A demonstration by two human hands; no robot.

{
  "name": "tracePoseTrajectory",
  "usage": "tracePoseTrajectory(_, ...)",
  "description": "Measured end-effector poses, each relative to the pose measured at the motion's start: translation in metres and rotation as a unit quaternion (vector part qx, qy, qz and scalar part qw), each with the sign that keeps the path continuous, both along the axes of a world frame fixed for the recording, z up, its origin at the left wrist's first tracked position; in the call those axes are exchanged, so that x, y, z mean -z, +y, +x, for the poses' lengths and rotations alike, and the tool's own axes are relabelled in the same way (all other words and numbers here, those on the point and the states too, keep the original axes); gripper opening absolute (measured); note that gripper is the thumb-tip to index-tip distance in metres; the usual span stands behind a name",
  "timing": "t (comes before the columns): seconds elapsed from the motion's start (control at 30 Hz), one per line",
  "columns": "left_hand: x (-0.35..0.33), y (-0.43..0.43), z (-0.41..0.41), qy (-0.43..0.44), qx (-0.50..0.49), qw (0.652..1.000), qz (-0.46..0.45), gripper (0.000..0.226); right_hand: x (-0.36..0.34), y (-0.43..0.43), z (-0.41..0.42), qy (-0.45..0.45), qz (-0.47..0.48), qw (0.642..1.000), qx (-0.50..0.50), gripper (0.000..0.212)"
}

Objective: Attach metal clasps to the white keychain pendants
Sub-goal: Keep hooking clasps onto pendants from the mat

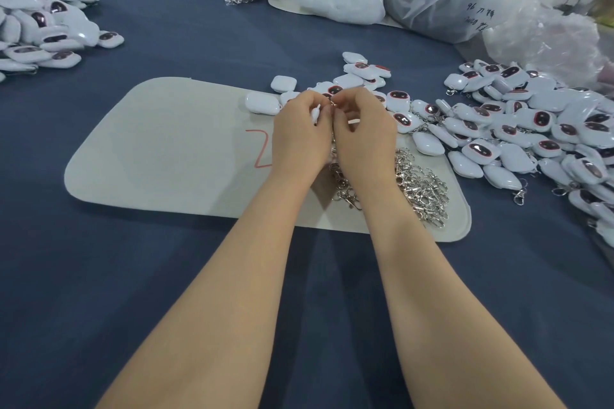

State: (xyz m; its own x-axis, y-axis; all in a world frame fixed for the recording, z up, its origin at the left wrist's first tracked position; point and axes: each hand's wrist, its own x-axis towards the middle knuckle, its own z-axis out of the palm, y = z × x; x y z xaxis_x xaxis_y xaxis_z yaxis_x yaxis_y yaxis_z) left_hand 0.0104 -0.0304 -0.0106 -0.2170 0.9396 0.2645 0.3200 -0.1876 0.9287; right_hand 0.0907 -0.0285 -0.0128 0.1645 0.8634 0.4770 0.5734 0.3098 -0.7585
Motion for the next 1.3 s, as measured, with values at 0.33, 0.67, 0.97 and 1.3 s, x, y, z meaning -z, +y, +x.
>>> tracePoseTrajectory(0.33,-0.0004,0.0008,0.0001,-0.023,0.0,1.0,0.002,0.01,-0.0003,0.0031,0.0024,0.091,-0.032,0.995,0.005,0.011)
tracePoseTrajectory(0.67,0.0,-0.0005,0.0004,-0.006,-0.01,1.0,0.009,0.009,0.0003,0.0028,0.0023,0.089,-0.046,0.995,0.0,0.007)
tracePoseTrajectory(0.97,0.002,0.0002,0.0024,0.018,-0.003,1.0,0.014,0.011,0.0007,0.0031,0.0028,0.064,-0.032,0.997,-0.012,0.013)
tracePoseTrajectory(1.3,0.0024,0.003,0.0015,-0.001,0.006,1.0,0.003,0.009,-0.0007,0.0028,0.0037,0.067,-0.012,0.998,0.012,0.009)
